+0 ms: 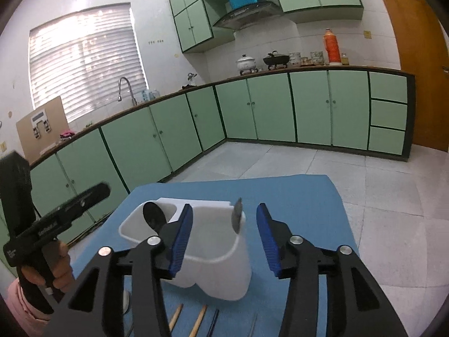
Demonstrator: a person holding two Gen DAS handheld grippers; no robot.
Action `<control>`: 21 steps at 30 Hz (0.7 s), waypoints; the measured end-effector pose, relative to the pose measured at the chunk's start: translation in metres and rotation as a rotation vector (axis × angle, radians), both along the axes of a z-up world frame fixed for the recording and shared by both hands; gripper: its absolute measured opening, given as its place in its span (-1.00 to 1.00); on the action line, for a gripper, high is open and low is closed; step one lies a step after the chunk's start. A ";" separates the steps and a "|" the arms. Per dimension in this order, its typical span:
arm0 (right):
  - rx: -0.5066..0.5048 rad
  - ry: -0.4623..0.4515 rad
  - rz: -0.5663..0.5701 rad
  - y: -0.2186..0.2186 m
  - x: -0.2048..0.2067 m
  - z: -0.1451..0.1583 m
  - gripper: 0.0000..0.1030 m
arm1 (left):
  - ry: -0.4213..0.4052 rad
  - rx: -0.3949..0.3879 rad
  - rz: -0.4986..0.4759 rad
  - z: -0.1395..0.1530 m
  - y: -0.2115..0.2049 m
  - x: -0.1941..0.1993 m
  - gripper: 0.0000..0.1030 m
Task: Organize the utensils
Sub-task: 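Grasp the figure-handled spoon with the right tool while the left tool grasps a steel spoon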
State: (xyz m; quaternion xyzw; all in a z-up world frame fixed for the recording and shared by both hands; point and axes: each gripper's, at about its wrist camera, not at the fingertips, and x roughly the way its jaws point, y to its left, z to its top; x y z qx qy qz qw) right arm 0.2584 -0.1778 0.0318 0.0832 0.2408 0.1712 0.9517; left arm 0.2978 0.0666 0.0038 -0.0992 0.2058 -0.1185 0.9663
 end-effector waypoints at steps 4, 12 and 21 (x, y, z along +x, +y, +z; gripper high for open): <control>0.003 -0.008 -0.020 -0.011 -0.022 0.002 0.08 | 0.059 0.028 0.047 -0.005 0.009 -0.024 0.59; -0.060 0.068 -0.056 -0.021 -0.051 -0.025 0.22 | 0.266 0.092 0.096 -0.045 0.015 -0.050 0.66; -0.117 0.222 -0.088 -0.029 -0.060 -0.067 0.35 | 0.431 0.106 0.131 -0.091 0.020 -0.056 0.66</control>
